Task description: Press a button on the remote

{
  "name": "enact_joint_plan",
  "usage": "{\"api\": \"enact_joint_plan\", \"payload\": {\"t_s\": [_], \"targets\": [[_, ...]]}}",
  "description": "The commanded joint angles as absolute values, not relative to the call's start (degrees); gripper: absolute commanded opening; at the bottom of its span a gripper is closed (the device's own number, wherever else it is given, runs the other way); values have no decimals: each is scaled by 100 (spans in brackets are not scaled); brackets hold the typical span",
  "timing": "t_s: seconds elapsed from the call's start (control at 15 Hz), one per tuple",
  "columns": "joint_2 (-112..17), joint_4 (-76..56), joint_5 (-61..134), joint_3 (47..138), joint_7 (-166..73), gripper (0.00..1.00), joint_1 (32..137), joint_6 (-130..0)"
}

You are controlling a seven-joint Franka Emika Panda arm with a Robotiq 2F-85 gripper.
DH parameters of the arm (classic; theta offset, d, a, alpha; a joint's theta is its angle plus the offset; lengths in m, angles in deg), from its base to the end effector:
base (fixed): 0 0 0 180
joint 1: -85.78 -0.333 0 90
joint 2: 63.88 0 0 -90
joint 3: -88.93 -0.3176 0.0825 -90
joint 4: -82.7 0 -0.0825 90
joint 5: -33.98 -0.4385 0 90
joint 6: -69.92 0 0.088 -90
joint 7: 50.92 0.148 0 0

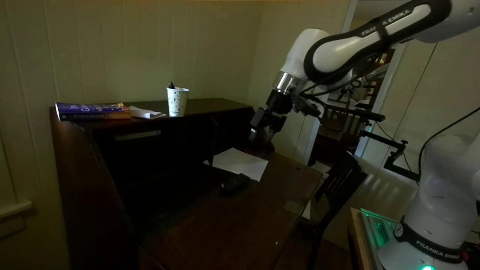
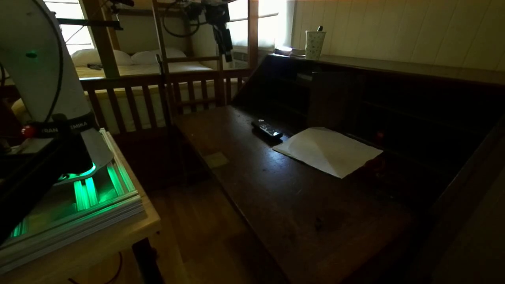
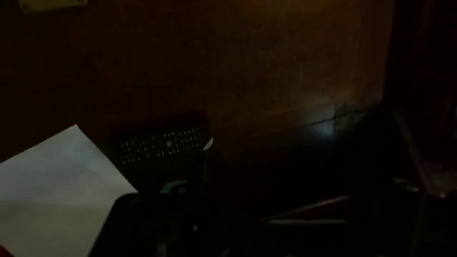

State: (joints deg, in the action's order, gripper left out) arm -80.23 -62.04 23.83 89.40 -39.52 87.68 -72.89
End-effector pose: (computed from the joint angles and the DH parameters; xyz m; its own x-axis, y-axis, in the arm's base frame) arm 0.5067 -0.0174 0.3321 0.9057 -0.3701 0.2065 -0.3354 -0.9238 -0.1849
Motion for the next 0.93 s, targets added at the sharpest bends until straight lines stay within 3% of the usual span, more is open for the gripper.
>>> {"api": "enact_joint_plan", "payload": {"t_s": [0.0, 0.4, 0.67, 0.87], "targets": [[-6872, -5651, 2645, 8899, -3312, 100, 9017, -8208], [-5759, -5121, 3330, 9334, -2365, 100, 9200, -8375], [-5208, -4813, 2746, 9491, -2644, 100, 9185, -8237], [-5295, -4989, 2871, 9593, -2628, 100, 9110, -8393]]}}
